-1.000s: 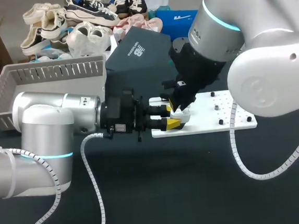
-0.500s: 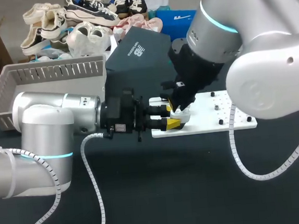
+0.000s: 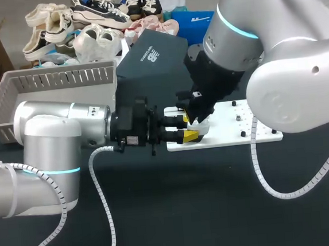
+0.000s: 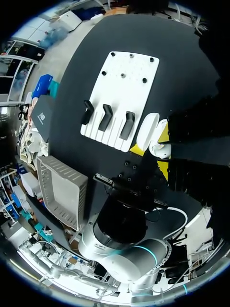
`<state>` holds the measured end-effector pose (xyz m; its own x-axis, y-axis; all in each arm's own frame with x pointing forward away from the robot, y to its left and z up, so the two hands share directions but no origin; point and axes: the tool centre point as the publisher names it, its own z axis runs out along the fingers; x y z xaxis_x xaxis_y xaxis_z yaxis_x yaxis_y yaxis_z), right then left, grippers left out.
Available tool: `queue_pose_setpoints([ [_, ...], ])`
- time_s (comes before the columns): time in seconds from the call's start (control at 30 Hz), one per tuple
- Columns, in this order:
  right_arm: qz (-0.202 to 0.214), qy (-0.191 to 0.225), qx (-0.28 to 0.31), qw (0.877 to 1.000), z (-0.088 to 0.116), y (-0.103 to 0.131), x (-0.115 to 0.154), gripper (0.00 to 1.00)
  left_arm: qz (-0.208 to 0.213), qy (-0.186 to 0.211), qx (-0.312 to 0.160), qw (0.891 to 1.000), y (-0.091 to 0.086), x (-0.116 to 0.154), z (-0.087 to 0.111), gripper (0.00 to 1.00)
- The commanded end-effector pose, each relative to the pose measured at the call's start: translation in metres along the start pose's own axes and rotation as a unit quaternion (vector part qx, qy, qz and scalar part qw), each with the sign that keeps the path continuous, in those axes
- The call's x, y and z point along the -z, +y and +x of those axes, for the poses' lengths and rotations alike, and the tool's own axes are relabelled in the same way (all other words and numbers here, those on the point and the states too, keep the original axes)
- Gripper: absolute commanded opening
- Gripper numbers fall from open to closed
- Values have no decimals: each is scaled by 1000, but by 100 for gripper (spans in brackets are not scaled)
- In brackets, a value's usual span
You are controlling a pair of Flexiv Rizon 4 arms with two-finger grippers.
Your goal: Pick up each earbud case from the left stands, insert the matching earbuds, close the lid, and place the case in the box.
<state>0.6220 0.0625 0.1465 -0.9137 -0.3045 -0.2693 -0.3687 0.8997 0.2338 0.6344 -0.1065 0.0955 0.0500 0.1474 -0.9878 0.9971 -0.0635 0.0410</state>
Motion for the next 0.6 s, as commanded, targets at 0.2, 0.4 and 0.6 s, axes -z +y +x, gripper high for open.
queue_pose_setpoints([
  [0.2, 4, 3, 1, 1000, 0, 2, -3, 0, -1, -1, -1, 1000, 0, 0, 1, 0],
  [0.4, 8, 8, 0, 1000, 1, 2, -5, 0, -1, -1, -1, 1000, 0, 0, 1, 0],
  [0.6, 10, 12, 2, 1000, 0, 2, -5, 40, -1, -1, -1, 1000, 0, 0, 1, 0],
])
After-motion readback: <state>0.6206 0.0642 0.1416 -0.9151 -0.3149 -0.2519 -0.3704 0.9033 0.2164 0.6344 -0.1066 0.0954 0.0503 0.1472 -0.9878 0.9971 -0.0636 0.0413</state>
